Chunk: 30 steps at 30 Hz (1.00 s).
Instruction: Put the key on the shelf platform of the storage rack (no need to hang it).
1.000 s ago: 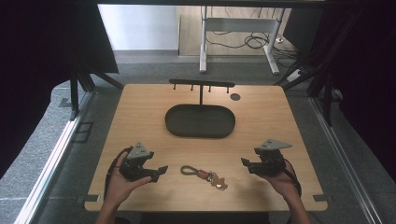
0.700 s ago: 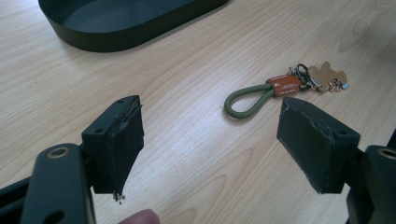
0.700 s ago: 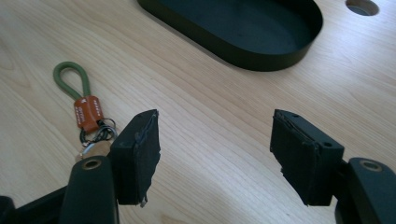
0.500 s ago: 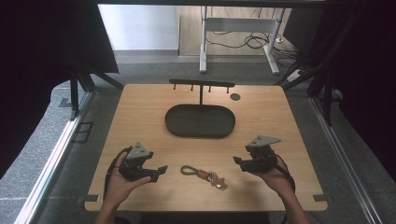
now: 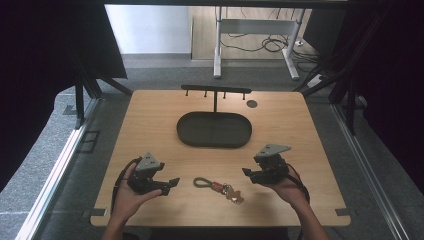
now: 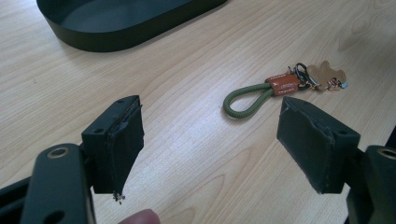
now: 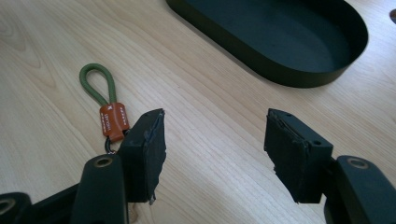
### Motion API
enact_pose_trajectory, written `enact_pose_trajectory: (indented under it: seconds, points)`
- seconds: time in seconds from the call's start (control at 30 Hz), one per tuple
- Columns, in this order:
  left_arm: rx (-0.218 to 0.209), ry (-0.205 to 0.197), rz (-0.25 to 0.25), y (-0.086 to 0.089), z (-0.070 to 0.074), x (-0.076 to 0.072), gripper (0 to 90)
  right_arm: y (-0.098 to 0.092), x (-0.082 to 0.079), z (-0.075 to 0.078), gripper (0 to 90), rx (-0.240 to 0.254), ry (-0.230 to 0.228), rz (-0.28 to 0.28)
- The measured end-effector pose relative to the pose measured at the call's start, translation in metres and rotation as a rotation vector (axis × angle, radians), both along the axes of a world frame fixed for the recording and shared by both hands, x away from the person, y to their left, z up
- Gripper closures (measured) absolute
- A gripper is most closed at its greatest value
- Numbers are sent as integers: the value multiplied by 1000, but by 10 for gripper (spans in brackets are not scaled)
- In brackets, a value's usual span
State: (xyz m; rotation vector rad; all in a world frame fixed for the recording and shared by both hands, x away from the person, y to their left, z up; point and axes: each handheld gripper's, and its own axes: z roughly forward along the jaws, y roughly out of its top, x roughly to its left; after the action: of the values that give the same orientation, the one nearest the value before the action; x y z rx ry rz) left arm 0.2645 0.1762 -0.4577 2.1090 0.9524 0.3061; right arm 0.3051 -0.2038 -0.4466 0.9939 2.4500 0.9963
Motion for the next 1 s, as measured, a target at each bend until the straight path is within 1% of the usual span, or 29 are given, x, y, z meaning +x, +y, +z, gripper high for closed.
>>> enact_pose_trajectory:
  seconds: [0.17,0.23,0.27,0.3,0.37,0.47,0.5,0.57,0.67,0.73,1.0]
  points:
    - [0,2,2,0,0,0,232,6,1,0,384,-7,6,19]
    - [1,3,0,0,0,0,231,8,1,0,382,-2,4,42]
    - [1,3,0,0,0,0,231,8,1,0,382,-2,4,42]
    - [1,3,-1,0,0,0,231,11,1,0,381,-2,5,57]
    - [1,3,-1,0,0,0,231,14,1,0,381,0,9,70]
    - [1,4,-2,-1,0,0,231,18,1,0,381,-7,11,77]
    - [1,5,-3,-1,-1,0,232,21,1,0,381,-11,14,88]
    - [1,6,-3,-1,-1,0,231,24,1,1,381,-6,20,92]
    - [5,6,-8,-1,-1,0,231,28,1,1,381,-5,16,121]
    - [5,7,-6,-2,-1,0,231,31,2,2,383,-1,22,136]
    - [4,6,-5,-2,-1,0,232,43,3,0,382,-19,30,159]
